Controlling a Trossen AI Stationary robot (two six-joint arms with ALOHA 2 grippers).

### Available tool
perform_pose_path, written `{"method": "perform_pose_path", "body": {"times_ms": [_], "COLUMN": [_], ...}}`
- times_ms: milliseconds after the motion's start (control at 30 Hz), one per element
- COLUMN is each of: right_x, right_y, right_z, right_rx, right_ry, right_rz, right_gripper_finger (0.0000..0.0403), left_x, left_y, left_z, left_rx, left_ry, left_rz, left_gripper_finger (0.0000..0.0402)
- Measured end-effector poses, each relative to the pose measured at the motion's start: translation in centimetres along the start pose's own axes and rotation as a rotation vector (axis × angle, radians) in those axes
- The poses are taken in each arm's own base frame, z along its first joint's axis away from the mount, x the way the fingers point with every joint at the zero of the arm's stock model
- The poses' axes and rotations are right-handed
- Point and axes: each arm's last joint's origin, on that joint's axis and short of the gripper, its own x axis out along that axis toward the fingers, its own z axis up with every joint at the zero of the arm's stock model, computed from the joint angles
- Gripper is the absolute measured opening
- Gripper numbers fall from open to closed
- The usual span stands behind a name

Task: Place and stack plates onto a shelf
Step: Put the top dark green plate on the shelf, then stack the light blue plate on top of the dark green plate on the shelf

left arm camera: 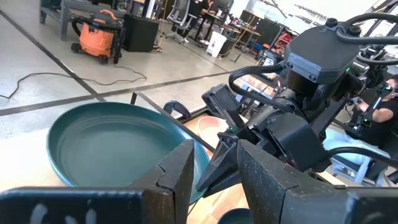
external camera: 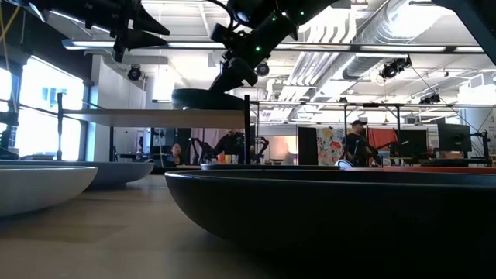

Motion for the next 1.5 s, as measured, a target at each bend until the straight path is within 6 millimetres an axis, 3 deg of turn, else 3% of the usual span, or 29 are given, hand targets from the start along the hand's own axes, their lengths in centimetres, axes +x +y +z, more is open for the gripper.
{"method": "perform_pose_path", "body": {"times_ms": [733, 1100, 1233, 1500], "right_x": [0.0, 0.0, -0.6, -3.8], "right_y": [-0.3, -0.4, -0.4, 0.3], "right_z": [-0.1, 0.0, 0.4, 2.9], "right_rx": [0.017, -0.01, -0.035, -0.053], "right_ry": [-0.037, -0.049, -0.046, -0.087], "right_rz": [0.029, 0.018, -0.004, -0.061], "right_gripper_finger": [0.0006, 0.0117, 0.0123, 0.0123], "left_x": [0.0, 0.0, 0.0, 0.0], "left_y": [0.0, 0.0, 0.0, 0.0], "left_z": [0.0, 0.0, 0.0, 0.0], "left_rx": [0.0, 0.0, 0.0, 0.0], "left_ry": [0.0, 0.0, 0.0, 0.0], "left_rz": [0.0, 0.0, 0.0, 0.0], "left_gripper_finger": [0.0111, 0.0111, 0.0111, 0.0111]}}
